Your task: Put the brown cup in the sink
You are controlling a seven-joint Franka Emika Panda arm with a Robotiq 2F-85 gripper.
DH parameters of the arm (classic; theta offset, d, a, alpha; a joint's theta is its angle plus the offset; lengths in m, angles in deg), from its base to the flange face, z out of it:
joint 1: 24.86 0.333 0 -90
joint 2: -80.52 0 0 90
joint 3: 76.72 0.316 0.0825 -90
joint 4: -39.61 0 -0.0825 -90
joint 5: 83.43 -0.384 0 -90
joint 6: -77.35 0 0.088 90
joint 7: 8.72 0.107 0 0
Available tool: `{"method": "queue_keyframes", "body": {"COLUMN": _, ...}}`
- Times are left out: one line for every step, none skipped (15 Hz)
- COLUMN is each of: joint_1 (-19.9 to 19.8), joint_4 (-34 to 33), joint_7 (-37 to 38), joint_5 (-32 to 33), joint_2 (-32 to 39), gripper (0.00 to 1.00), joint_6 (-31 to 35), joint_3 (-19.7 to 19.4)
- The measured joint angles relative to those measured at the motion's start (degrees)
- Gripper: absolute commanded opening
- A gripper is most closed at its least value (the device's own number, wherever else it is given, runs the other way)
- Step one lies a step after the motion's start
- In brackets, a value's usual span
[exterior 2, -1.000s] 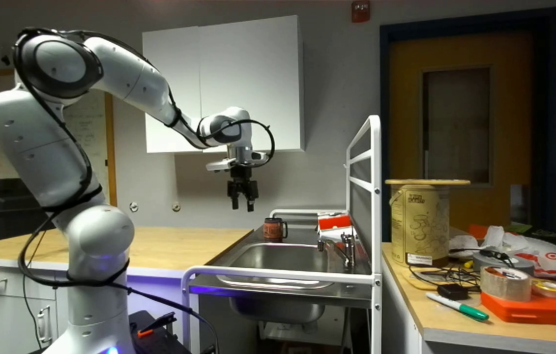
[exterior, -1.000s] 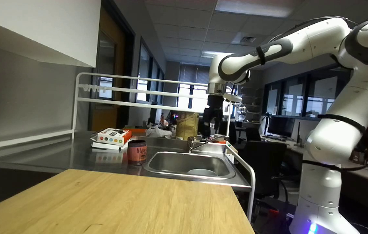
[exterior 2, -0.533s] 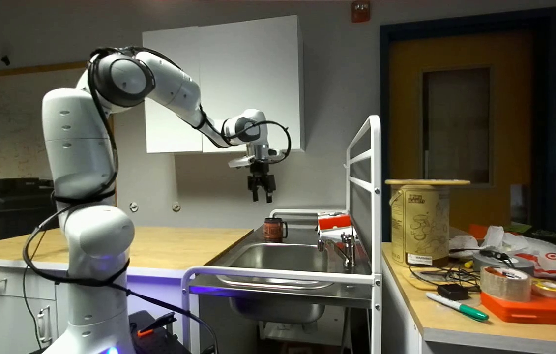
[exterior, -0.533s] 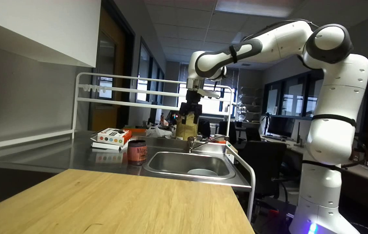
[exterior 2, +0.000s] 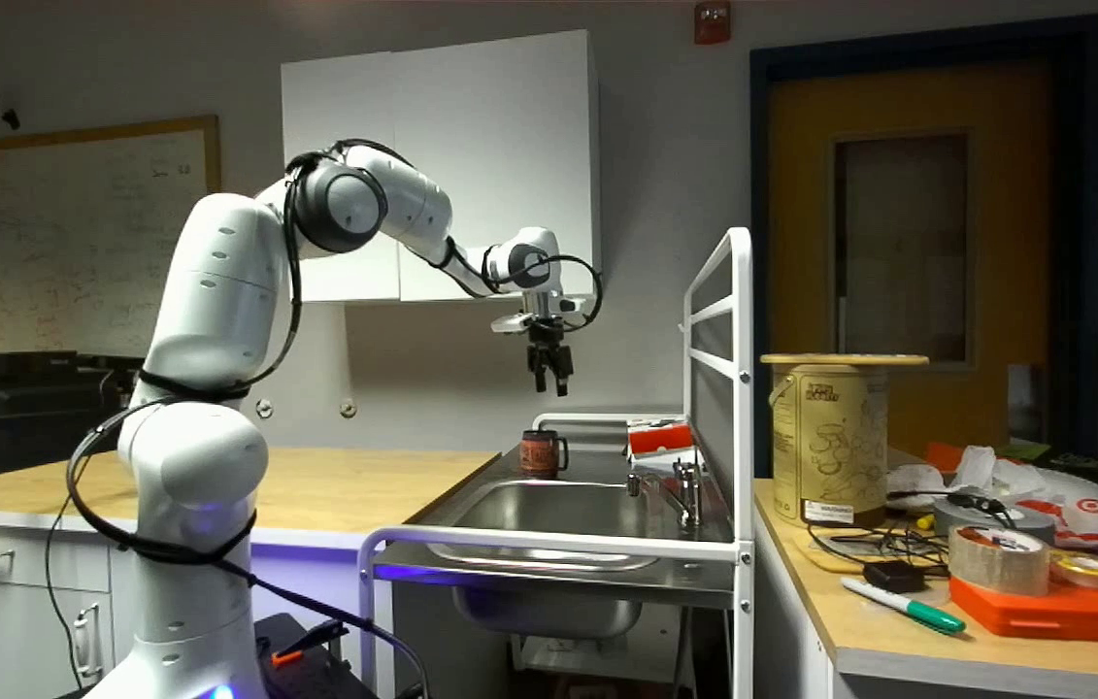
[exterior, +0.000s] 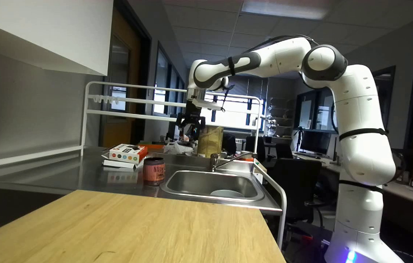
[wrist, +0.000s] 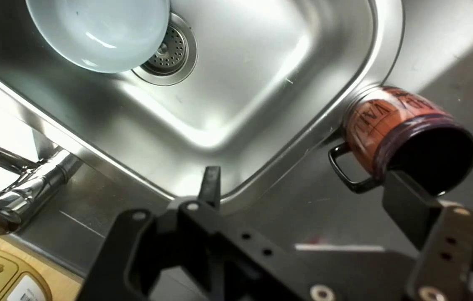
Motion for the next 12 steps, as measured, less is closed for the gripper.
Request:
{"method": "queue_keyframes", "body": {"joint_1": 0.36, "joint_4": -2.56, "joint_7": 1.02, "joint_5": -0.21, "joint_2": 2.37, "gripper": 1.0, "joint_6": -0.82, "joint_3": -0.1}}
{"method": "queue_keyframes", "body": {"joint_1": 0.68, "joint_4": -4.91, "joint_7": 1.88, "joint_5": -0.48, "joint_2": 4.6, "gripper": 1.0, "joint_6": -1.71, "joint_3": -0.16}}
{"method": "queue_keyframes", "body": {"joint_1": 1.08, "joint_4": -7.17, "joint_7": 2.67, "joint_5": -0.66, "joint_2": 6.86, "gripper": 1.0, "joint_6": -2.52, "joint_3": -0.26}}
{"method": "queue_keyframes", "body": {"joint_1": 1.54, "joint_4": -9.26, "joint_7": 3.34, "joint_5": -0.77, "joint_2": 9.03, "gripper": 1.0, "joint_6": -3.24, "joint_3": -0.35}}
{"method": "queue_keyframes", "body": {"joint_1": 2.08, "joint_4": -11.23, "joint_7": 4.0, "joint_5": -0.88, "joint_2": 11.1, "gripper": 1.0, "joint_6": -4.05, "joint_3": -0.42}}
{"method": "queue_keyframes", "body": {"joint_1": 2.72, "joint_4": -13.2, "joint_7": 4.63, "joint_5": -0.98, "joint_2": 13.17, "gripper": 1.0, "joint_6": -4.88, "joint_3": -0.52}}
{"method": "queue_keyframes", "body": {"joint_1": 3.4, "joint_4": -15.06, "joint_7": 5.17, "joint_5": -1.03, "joint_2": 15.08, "gripper": 1.0, "joint_6": -5.73, "joint_3": -0.61}}
{"method": "queue_keyframes", "body": {"joint_1": 4.15, "joint_4": -16.93, "joint_7": 5.65, "joint_5": -1.04, "joint_2": 16.98, "gripper": 1.0, "joint_6": -6.62, "joint_3": -0.7}}
{"method": "queue_keyframes", "body": {"joint_1": 4.9, "joint_4": -18.76, "joint_7": 6.09, "joint_5": -1.05, "joint_2": 18.81, "gripper": 1.0, "joint_6": -7.41, "joint_3": -0.77}}
{"method": "queue_keyframes", "body": {"joint_1": 5.65, "joint_4": -20.62, "joint_7": 6.5, "joint_5": -1.06, "joint_2": 20.61, "gripper": 1.0, "joint_6": -8.3, "joint_3": -0.86}}
{"method": "queue_keyframes", "body": {"joint_1": 6.37, "joint_4": -22.52, "joint_7": 6.81, "joint_5": -1.07, "joint_2": 22.37, "gripper": 1.0, "joint_6": -9.18, "joint_3": -0.96}}
{"method": "queue_keyframes", "body": {"joint_1": 7.05, "joint_4": -24.42, "joint_7": 7.0, "joint_5": -1.07, "joint_2": 24.06, "gripper": 0.75, "joint_6": -10.07, "joint_3": -1.09}}
